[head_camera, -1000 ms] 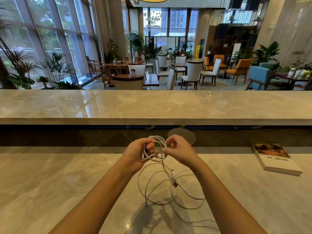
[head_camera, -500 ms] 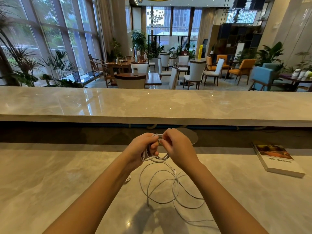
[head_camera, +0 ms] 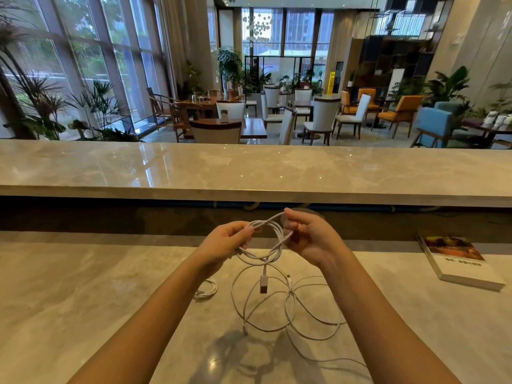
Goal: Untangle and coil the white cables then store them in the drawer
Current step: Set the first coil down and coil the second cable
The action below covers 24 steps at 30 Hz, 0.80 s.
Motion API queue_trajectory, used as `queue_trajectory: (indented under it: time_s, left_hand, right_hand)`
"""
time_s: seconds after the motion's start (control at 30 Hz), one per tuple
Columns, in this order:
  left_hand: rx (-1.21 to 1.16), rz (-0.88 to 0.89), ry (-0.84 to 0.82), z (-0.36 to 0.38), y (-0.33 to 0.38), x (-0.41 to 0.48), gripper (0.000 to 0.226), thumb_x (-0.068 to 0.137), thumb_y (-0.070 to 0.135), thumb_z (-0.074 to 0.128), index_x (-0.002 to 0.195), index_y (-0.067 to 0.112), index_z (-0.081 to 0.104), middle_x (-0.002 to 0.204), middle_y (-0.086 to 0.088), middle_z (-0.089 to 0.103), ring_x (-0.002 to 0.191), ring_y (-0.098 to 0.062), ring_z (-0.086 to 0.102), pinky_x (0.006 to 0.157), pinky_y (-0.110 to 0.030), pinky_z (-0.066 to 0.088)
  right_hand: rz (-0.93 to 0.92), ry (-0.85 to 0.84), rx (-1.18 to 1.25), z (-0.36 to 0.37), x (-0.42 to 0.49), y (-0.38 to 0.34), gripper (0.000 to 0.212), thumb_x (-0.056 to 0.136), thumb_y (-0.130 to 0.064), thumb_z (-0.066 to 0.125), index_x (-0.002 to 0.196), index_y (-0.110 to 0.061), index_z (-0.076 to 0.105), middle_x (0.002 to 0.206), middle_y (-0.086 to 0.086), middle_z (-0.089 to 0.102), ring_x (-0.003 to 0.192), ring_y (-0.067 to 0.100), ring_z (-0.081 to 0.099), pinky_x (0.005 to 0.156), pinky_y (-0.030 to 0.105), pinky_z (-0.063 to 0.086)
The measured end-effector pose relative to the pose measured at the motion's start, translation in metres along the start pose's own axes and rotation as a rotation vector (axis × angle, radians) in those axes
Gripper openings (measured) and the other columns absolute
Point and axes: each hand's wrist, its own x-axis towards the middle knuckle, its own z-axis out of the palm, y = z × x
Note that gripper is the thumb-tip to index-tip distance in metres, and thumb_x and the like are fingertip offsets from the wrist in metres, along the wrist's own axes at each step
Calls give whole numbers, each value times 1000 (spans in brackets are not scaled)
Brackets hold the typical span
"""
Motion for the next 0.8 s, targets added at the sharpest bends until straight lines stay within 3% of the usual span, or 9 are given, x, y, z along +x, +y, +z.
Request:
queue_trajectory:
  time_s: [0.17, 0.23, 0.3, 0.37, 0.47, 0.57, 0.67, 0.73, 0.8]
  left_hand:
    - [453, 175, 180, 11, -4, 2, 18, 97, 23, 44, 107, 25, 59, 74, 8, 55, 63, -6, 49, 58, -15, 41]
    - [624, 240, 197, 15, -11, 0, 21, 97, 25, 44, 112, 24, 59, 82, 8, 60, 70, -6, 54, 64, -20, 45]
    - [769, 264, 195, 14, -21, -1, 24, 97, 27, 43, 114, 23, 59, 93, 4, 64, 82, -9, 57, 74, -27, 50]
    - [797, 255, 205, 6, -27, 0, 23, 97, 25, 44, 114, 21, 60, 96, 3, 64, 85, -10, 58, 75, -28, 50]
    - [453, 132, 209, -6, -25, 1, 19, 97, 20, 44, 103, 17, 61, 78, 1, 59, 68, -10, 56, 63, -20, 48]
    - [-187, -85, 180, -11, -17, -1, 22, 98, 19, 41, 91, 8, 58, 63, -2, 50, 53, -11, 51, 56, -23, 50]
    - [-874, -232, 131, -15, -9, -4, 27, 99, 20, 39, 77, 8, 50, 52, 1, 40, 38, -7, 35, 35, -15, 33]
    - [-1133, -278, 92, -15, -7, -5, 24, 99, 22, 37, 88, 7, 53, 51, 2, 38, 34, -5, 30, 30, -13, 24]
    - [-1203, -267, 76, -11, -5, -8, 23, 99, 22, 37, 99, 7, 55, 52, 2, 37, 33, -5, 29, 29, -13, 22]
  right_hand:
    - [-21, 127, -45, 5, 3, 2, 13, 89, -14, 60, 84, -2, 61, 59, 3, 53, 54, 12, 52, 56, 25, 53]
    - [-8, 60, -137, 7, 5, -1, 16, 92, -14, 55, 80, -5, 58, 58, 1, 47, 47, 8, 43, 44, 18, 43]
    - [18, -53, -366, 7, 6, -8, 22, 93, -16, 52, 72, -9, 53, 57, -1, 40, 45, 7, 34, 39, 16, 31]
    - [-36, -92, -776, 2, 7, -13, 24, 91, -20, 56, 69, -11, 54, 56, -1, 42, 44, 8, 35, 40, 17, 31]
    - [-243, -107, -1152, -9, 11, -13, 15, 87, -24, 63, 80, -11, 62, 62, -2, 52, 51, 6, 44, 46, 13, 37]
    - [-395, -173, -1274, -18, 16, -3, 11, 90, -25, 58, 90, -18, 67, 75, -6, 58, 69, 7, 52, 63, 17, 43]
    - [-428, -148, -1323, -28, 22, 12, 20, 94, -24, 51, 102, -19, 69, 79, -10, 58, 73, 6, 53, 65, 15, 42]
    - [-541, -81, -1524, -33, 27, 23, 24, 94, -26, 51, 108, -18, 69, 94, -7, 59, 88, 11, 53, 74, 19, 41]
    - [-643, -20, -1649, -31, 28, 34, 25, 94, -27, 51, 109, -17, 69, 102, -1, 58, 94, 15, 50, 77, 22, 39]
